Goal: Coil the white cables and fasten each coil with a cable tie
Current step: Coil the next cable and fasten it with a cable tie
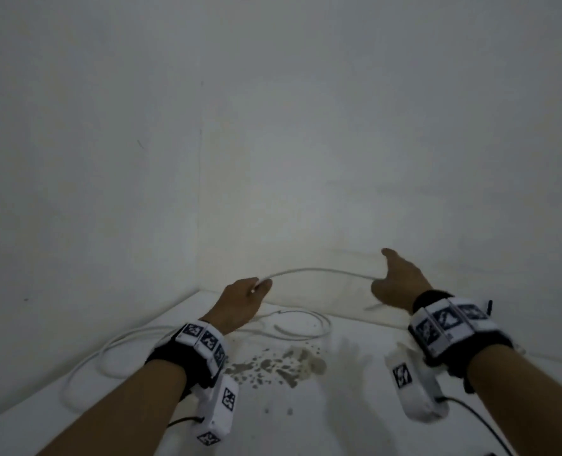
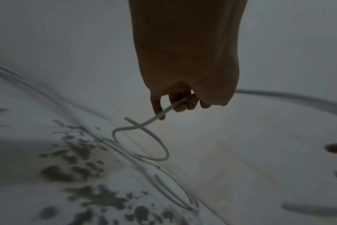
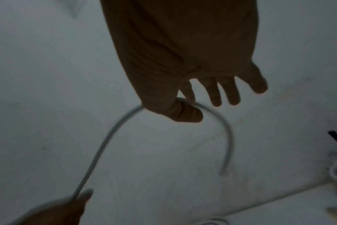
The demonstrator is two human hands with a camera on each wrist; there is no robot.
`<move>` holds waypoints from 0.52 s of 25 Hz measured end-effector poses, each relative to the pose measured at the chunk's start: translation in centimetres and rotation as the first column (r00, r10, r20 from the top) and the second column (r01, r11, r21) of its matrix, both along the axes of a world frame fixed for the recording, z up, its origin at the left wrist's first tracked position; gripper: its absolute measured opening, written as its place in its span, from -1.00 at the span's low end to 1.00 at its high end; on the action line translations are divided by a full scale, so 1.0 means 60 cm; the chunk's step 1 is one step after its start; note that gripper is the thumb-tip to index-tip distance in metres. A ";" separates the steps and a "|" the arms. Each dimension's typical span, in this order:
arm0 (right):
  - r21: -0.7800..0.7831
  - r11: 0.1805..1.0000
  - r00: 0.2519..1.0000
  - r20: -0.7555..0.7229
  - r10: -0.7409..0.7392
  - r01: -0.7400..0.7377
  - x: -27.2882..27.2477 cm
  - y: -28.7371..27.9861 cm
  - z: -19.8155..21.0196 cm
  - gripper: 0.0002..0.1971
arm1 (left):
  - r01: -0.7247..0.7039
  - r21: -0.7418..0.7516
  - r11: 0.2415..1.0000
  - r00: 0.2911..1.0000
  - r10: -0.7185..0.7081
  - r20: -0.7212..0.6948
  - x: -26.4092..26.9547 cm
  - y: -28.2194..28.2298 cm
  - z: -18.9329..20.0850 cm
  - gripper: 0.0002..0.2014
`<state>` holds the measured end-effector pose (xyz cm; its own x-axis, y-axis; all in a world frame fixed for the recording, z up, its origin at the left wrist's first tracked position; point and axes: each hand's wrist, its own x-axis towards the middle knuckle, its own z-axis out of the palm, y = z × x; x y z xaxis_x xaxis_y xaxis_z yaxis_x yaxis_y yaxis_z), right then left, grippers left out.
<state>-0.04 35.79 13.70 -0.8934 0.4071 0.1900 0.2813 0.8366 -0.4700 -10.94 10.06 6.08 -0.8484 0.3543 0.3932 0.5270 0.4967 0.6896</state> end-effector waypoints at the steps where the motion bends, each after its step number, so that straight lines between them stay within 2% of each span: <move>1: 0.070 0.994 0.996 0.032 0.082 -0.084 0.005 -0.010 -0.007 -0.06 | 0.035 -0.044 0.998 0.998 -0.037 -0.050 0.002 0.026 0.016 -0.61; 2: 0.134 0.972 0.981 0.065 0.186 -0.193 0.011 -0.026 -0.008 0.00 | 0.083 -0.086 0.993 0.990 -0.092 -0.103 0.007 0.054 0.031 -0.63; 3: 0.187 0.935 0.952 0.117 0.283 -0.301 0.013 -0.043 -0.012 -0.06 | 0.124 -0.137 0.983 0.979 -0.144 -0.146 0.013 0.080 0.041 -0.66; 4: 0.174 0.906 0.920 0.145 0.365 -0.387 0.010 -0.061 -0.016 -0.23 | 0.151 -0.181 0.972 0.968 -0.182 -0.173 0.020 0.100 0.047 -0.70; 6: -0.050 0.903 0.902 0.045 0.430 -0.428 0.006 -0.084 -0.020 -0.66 | 0.153 -0.214 0.965 0.964 -0.194 -0.183 0.026 0.124 0.045 -0.78; 7: -0.137 0.905 0.916 -0.061 0.397 -0.402 0.003 -0.083 -0.017 -0.82 | 0.136 -0.189 0.972 0.968 -0.171 -0.183 0.024 0.124 0.040 -0.82; 8: -0.173 0.911 0.923 -0.163 0.347 -0.373 0.000 -0.075 -0.013 -0.86 | 0.103 -0.145 0.984 0.974 -0.129 -0.187 0.019 0.115 0.033 -0.85; 9: -0.205 0.919 0.920 -0.282 0.273 -0.336 -0.003 -0.062 -0.006 -0.80 | 0.049 -0.108 0.993 0.981 -0.069 -0.184 0.008 0.099 0.024 -0.87; 11: -0.310 0.904 0.834 -0.545 0.085 -0.295 -0.002 -0.029 0.015 -0.74 | -0.082 -0.083 0.993 0.991 0.073 -0.110 -0.015 0.058 0.004 -0.83; 13: -0.422 0.859 0.702 -0.704 -0.109 -0.290 0.009 0.002 0.035 -0.77 | -0.170 -0.015 0.985 0.977 0.171 0.129 -0.033 0.020 -0.015 -0.72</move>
<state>0.49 35.94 15.82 -0.6216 0.5419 0.5656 -0.3512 0.4526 -0.8196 -12.94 11.28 5.19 -0.9400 0.2012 0.2755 0.3410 0.5744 0.7442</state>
